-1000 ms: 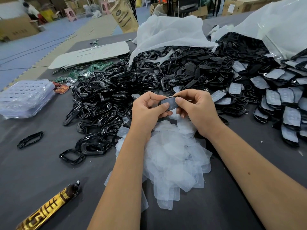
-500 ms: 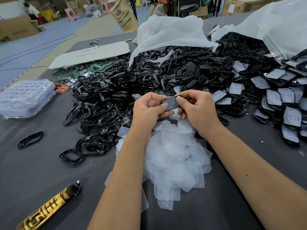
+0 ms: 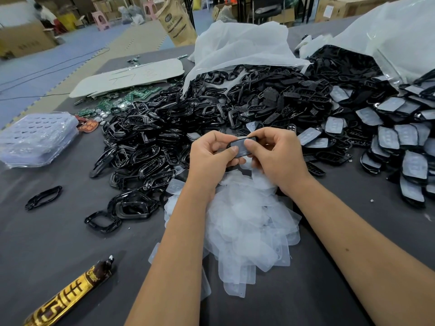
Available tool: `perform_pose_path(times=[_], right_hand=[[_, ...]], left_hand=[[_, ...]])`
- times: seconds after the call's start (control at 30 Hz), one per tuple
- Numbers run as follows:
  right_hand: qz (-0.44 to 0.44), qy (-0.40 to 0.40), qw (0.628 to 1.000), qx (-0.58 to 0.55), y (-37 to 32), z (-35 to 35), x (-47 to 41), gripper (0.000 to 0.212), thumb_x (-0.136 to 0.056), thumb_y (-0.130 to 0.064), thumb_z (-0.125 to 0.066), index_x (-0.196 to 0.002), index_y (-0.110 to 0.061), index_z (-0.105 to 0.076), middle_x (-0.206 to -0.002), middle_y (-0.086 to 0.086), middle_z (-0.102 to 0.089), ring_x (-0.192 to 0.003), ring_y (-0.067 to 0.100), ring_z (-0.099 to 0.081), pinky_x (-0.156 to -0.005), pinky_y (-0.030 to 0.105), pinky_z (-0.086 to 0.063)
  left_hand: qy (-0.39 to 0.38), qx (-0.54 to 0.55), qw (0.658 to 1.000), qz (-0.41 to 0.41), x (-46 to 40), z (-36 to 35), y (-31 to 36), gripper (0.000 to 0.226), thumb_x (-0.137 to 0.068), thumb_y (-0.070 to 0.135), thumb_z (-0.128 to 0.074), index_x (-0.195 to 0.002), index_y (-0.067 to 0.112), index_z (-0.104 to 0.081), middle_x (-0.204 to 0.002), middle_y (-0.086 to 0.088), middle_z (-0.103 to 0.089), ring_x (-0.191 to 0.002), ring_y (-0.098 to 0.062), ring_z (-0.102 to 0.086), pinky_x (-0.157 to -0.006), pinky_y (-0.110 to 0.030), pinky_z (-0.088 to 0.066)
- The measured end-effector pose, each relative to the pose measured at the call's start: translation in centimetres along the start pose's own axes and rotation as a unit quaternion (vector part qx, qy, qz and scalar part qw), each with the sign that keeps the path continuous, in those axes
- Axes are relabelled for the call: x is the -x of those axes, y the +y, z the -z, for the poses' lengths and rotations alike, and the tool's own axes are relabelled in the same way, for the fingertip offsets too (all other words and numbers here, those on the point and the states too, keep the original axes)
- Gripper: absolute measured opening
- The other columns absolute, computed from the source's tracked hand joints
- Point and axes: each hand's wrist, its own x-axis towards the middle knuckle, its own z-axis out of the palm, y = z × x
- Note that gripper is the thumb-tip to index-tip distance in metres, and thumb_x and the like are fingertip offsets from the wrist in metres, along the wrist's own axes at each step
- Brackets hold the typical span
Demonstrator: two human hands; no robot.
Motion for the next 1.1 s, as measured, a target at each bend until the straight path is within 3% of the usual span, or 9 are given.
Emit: perform_pose_path(times=[0.2, 0.53, 0.77, 0.97, 1.1], right_hand=[[-0.012, -0.003, 1.0, -0.02, 0.0, 0.0, 0.0, 0.017, -0.101, -0.006, -0.062, -0.092, -0.013, -0.075, -0.055, 0.006, -0.068, -0.043, 0.019, -0.064, -0.044, 0.024, -0.048], [0.078, 0.01, 0.995, 0.066, -1.0, 0.0, 0.7, 0.013, -0.099, -0.004, -0.062, -0.096, -0.007, -0.074, -0.059, -0.004, -0.066, -0.044, 0.008, -0.063, -0.049, 0.024, -0.052], [0.059, -0.016, 0.998, 0.034, -1.2, -0.1, 0.8, 0.004, -0.096, -0.011, -0.07, -0.092, -0.011, -0.071, -0.062, -0.002, -0.067, -0.047, 0.009, -0.062, -0.05, 0.021, -0.049], [0.003, -0.019, 1.0, -0.019, -0.5, 0.2, 0.3, 0.019, -0.091, -0.003, -0.072, -0.081, -0.018, -0.068, -0.059, -0.004, -0.067, -0.046, 0.014, -0.064, -0.046, 0.024, -0.049], [0.014, -0.014, 1.0, -0.02, -0.4, 0.0, 0.2, 0.014, -0.096, -0.005, -0.066, -0.09, -0.017, -0.071, -0.063, -0.002, -0.068, -0.049, 0.017, -0.066, -0.047, 0.025, -0.048]], left_hand=[[0.011, -0.001, 1.0, 0.002, -0.1, 0.1, -0.1, 0.018, -0.09, -0.012, -0.067, -0.096, 0.004, -0.069, -0.075, -0.007, -0.074, -0.061, -0.019, -0.072, -0.062, -0.022, -0.058], [0.02, -0.045, 0.999, -0.022, 0.0, 0.0, -0.2, 0.012, -0.089, -0.004, -0.074, -0.093, 0.003, -0.064, -0.07, -0.006, -0.07, -0.056, -0.018, -0.067, -0.057, -0.029, -0.056], [0.022, -0.023, 0.999, -0.031, 0.0, 0.2, -0.1, 0.015, -0.087, -0.008, -0.074, -0.09, 0.003, -0.064, -0.074, -0.011, -0.071, -0.056, -0.021, -0.067, -0.057, -0.029, -0.057], [-0.002, -0.02, 0.999, -0.032, 0.1, -0.2, -0.2, 0.016, -0.086, -0.014, -0.071, -0.087, 0.001, -0.064, -0.067, -0.005, -0.07, -0.052, -0.018, -0.064, -0.054, -0.022, -0.054], [0.019, 0.016, 1.0, -0.015, 0.1, -0.2, -0.1, 0.016, -0.086, -0.014, -0.071, -0.085, 0.001, -0.065, -0.068, -0.007, -0.068, -0.052, -0.017, -0.061, -0.053, -0.022, -0.054]])
